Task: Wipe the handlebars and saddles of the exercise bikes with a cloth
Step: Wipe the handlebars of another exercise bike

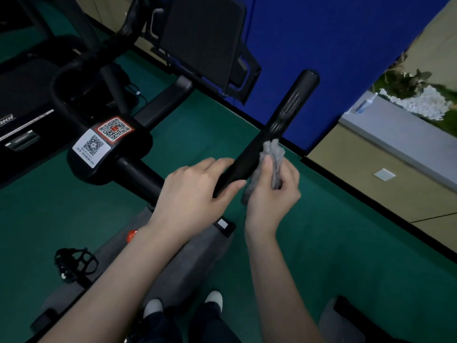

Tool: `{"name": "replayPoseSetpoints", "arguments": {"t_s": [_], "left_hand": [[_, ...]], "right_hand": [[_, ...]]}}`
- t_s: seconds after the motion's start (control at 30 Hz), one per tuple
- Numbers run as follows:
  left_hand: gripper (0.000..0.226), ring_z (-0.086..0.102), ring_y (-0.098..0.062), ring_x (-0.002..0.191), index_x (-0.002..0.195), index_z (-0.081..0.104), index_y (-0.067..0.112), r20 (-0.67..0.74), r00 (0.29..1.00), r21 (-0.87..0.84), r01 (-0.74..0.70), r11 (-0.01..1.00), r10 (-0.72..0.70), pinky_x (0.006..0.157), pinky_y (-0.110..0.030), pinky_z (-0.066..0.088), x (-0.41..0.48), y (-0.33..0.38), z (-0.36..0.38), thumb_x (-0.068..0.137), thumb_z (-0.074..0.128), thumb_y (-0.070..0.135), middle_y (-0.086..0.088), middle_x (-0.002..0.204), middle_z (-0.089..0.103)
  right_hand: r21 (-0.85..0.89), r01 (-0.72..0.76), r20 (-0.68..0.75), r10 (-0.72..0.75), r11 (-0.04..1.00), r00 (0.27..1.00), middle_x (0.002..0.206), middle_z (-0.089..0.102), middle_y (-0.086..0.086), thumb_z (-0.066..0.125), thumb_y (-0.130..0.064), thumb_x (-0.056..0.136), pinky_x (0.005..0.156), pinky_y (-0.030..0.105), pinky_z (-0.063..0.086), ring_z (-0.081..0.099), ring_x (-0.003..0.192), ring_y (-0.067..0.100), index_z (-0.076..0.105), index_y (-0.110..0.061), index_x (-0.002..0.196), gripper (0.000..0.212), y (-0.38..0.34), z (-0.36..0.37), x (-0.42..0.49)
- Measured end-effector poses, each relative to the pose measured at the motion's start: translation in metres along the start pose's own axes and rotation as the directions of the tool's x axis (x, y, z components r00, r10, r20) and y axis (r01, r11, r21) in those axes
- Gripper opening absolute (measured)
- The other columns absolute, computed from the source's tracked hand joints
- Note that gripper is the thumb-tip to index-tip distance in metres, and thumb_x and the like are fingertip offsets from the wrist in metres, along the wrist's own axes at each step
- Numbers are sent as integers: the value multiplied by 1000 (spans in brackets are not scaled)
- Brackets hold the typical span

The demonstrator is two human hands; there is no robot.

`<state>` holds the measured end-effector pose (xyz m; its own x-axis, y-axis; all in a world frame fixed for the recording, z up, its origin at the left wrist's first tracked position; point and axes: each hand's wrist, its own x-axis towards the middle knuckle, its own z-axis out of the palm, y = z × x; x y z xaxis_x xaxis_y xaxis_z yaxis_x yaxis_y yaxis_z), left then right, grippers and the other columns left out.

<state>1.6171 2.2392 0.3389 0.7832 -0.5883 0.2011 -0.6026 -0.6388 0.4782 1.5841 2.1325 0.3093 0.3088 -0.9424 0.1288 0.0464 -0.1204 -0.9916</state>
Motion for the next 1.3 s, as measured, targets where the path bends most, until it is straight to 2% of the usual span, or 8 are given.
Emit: {"name": "replayPoseSetpoints", "arguments": {"t_s": [0.13,0.23,0.5,0.7,0.9,1.03,1.13,1.3], "left_hand": [[53,65,-24,82,123,58,28,-2,1000,-3,14,1000,-14,69,-36,52,0,-1,1,86,38,60,7,97,66],[50,66,-23,81,122,59,27,-7,1000,-6,19,1000,-19,67,-36,52,-1,-1,2,87,42,59,8,96,66],[50,65,-15,83,122,58,31,-14,999,-13,33,999,-33,66,-33,52,-1,-3,2,86,39,61,12,97,65],[48,63,-11,79,119,57,36,-22,998,-14,60,998,-61,62,-28,47,0,-5,5,84,39,65,14,92,63],[44,62,-10,82,116,57,43,-30,992,-54,124,991,-125,68,-28,47,2,-6,8,82,45,67,19,93,62],[42,61,-9,83,115,58,43,-41,991,-47,126,991,-128,67,-27,44,2,-5,8,82,48,66,19,92,61],[43,63,-11,83,116,59,41,-50,992,-46,118,992,-120,67,-28,46,1,-5,9,82,47,65,17,92,62],[41,65,-15,84,116,60,38,-62,993,-45,102,994,-104,64,-29,45,0,-7,10,85,49,63,14,94,65]], "right_hand": [[12,17,-14,-17,1000,1000,100,62,18,63,-8,89,82,29,52,62,91,20,70,3,98,16,0,3,18],[-34,136,35,-135,990,990,93,64,12,66,-11,86,76,18,49,60,84,5,70,-3,94,12,0,-6,4],[-147,353,187,-324,924,927,94,64,11,67,-7,85,77,10,43,56,82,2,71,2,96,15,-15,-2,49],[-108,713,540,-561,693,627,93,63,-6,73,-4,80,82,13,46,62,87,15,73,-1,91,11,-18,-21,49],[-185,674,528,-506,715,682,89,64,-4,70,-10,83,79,8,41,62,86,20,73,-3,92,12,-30,-13,68],[-81,794,771,-467,603,433,94,72,2,70,-11,83,84,22,47,63,91,19,74,-6,93,12,-39,-11,67],[-67,867,878,-384,494,286,90,72,5,68,-12,85,78,19,40,61,87,22,73,-5,96,14,-55,-4,83],[-170,945,966,-142,279,216,80,69,4,60,-25,92,68,28,35,61,81,25,70,-11,94,17,-76,18,91]]}}
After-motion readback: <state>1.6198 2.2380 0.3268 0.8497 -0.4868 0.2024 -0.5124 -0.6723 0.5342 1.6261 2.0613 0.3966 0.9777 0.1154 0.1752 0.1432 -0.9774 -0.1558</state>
